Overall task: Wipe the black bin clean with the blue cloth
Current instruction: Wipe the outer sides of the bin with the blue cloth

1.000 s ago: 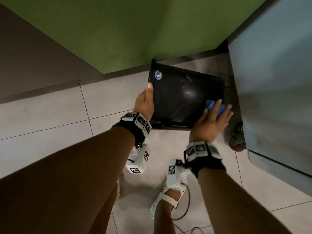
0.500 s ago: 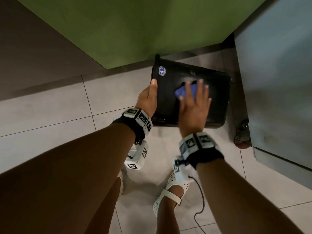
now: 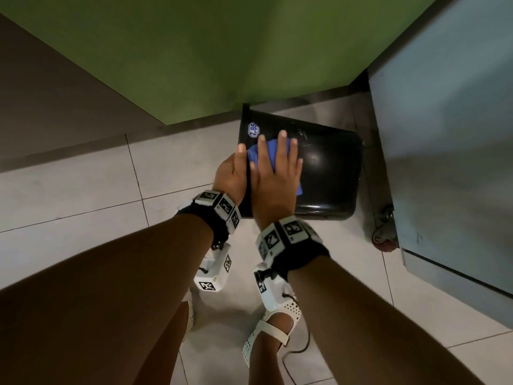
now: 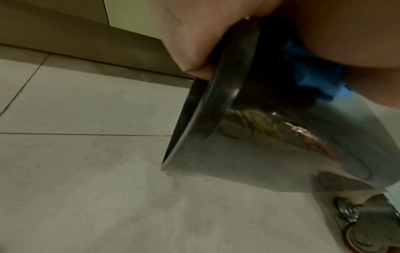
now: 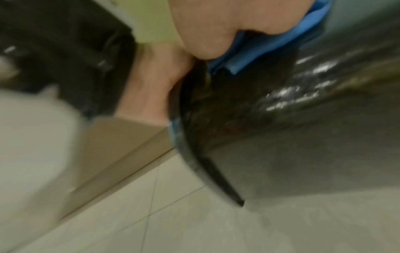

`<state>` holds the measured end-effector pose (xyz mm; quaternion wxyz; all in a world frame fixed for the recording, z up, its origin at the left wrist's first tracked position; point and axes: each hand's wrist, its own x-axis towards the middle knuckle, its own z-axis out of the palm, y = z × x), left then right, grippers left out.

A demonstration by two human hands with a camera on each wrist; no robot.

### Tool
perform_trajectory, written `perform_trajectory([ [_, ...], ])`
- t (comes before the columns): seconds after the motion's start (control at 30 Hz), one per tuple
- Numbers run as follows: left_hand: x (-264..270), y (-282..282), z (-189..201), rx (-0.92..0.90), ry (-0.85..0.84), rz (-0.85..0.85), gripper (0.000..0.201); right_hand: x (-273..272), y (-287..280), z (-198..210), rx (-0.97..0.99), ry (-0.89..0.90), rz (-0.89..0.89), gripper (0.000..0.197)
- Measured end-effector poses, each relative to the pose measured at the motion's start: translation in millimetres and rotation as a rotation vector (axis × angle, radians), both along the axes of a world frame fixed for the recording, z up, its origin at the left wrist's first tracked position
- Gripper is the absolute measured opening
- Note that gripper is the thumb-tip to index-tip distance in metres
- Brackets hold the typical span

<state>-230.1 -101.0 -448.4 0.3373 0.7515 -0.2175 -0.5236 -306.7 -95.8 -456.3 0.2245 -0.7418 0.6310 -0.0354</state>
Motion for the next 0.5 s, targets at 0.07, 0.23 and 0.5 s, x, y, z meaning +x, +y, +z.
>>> perform_trajectory([
  [0.07,-0.2,-0.1,1.3,-0.026,-0.044,-0.013,0.044,-15.5,-18.6,-0.7,-0.005,0.011,0.074,0.054],
  [0.23,-1.7,-0.2,4.6,0.011,-0.085,-0.057,0.05,-85.9,-42.1,-9.6,0.048,0.069,-0.401,0.051],
  [0.5,6.5,-17.9,24.4,0.088,0.166,0.074,0.027,-104.4,-14.9,-19.3,0.009,-0.047,-0.763,0.05],
])
